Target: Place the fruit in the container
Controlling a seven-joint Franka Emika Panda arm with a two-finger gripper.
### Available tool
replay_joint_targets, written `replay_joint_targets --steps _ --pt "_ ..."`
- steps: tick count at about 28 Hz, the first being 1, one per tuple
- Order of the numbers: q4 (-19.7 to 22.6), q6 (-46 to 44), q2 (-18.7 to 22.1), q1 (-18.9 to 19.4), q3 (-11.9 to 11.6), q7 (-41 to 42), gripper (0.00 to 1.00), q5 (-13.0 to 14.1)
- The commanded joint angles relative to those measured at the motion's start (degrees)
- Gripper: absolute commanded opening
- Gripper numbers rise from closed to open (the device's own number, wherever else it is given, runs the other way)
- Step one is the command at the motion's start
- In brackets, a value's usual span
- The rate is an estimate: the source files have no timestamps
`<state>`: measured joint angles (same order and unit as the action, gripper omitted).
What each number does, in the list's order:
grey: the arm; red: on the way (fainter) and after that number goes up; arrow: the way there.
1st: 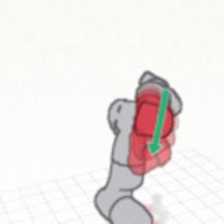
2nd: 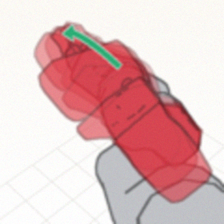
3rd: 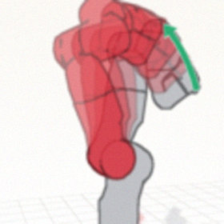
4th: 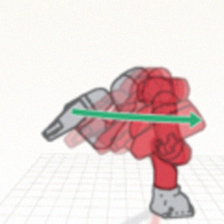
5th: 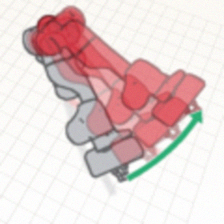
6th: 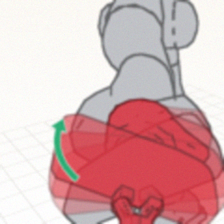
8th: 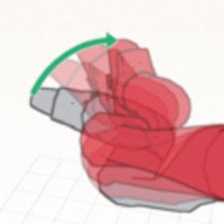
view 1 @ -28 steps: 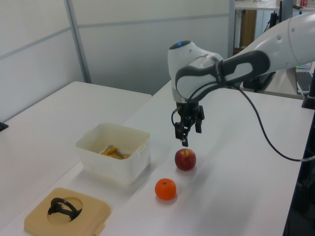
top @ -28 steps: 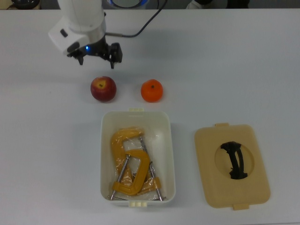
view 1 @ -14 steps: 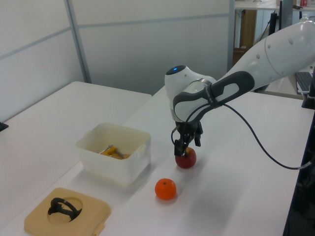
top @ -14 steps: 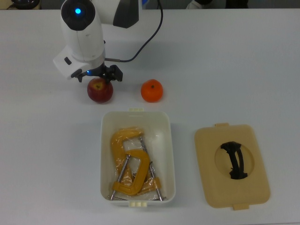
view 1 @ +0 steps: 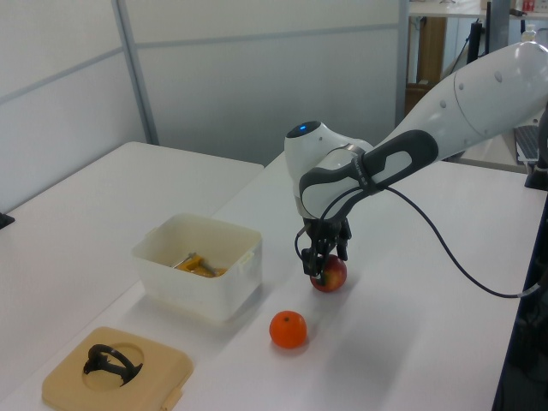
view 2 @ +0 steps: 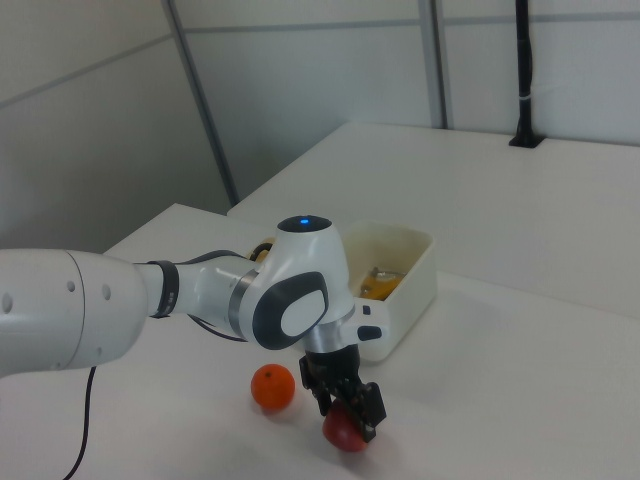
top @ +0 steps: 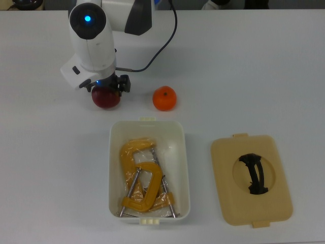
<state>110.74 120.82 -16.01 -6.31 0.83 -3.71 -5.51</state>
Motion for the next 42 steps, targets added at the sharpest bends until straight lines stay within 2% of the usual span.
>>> replay_joint_targets --steps 1,2,8,11,12,13,14,32,42 --pt "0.09 3.98 -1.39 0.25 -0.12 -1.57 1.00 -0.73" --pt "0.09 4.51 -1.48 0.25 -0.12 -1.57 0.98 -0.73" --pt "0.09 4.34 -1.30 0.25 -0.12 -0.78 0.31 -0.82" --pt "0.26 3.37 -0.69 0.25 -0.12 -0.34 0.28 -0.90" --pt "0.26 2.24 -0.60 0.33 -0.21 -0.25 0.28 -0.91" --pt "0.00 -0.73 -0.16 0.33 -0.21 -0.25 0.62 -0.99" --pt "-0.17 -2.15 0.10 0.33 -0.21 -0.33 1.00 -0.99" --pt "-0.18 -12.72 2.92 0.42 0.14 2.48 1.00 -0.99" --pt "3.69 -11.84 2.83 0.77 0.05 2.39 1.00 -1.61"
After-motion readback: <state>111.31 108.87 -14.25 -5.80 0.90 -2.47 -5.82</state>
